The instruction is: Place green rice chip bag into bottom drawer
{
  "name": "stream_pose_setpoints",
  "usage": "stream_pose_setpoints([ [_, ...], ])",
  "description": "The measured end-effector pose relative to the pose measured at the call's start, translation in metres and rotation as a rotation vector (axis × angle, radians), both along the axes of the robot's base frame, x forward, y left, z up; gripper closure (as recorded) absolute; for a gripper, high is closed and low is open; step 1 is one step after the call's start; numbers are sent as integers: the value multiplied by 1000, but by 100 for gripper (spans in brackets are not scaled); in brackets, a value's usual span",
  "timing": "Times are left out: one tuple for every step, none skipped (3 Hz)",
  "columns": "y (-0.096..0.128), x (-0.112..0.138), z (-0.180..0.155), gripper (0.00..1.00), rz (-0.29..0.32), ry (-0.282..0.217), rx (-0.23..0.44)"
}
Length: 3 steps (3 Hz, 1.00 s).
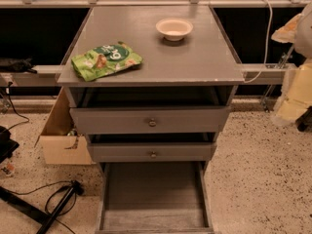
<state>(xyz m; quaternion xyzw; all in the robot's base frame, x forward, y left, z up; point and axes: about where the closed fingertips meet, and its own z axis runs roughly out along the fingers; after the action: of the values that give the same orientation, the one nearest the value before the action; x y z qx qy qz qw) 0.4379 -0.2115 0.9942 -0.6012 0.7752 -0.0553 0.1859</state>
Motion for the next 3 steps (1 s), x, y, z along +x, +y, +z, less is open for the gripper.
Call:
stream_pose_setpoints([
  [0,0,0,0,0,0,0],
  [16,20,3,0,51,-11,-2],
  [55,66,9,0,177,-32,-20],
])
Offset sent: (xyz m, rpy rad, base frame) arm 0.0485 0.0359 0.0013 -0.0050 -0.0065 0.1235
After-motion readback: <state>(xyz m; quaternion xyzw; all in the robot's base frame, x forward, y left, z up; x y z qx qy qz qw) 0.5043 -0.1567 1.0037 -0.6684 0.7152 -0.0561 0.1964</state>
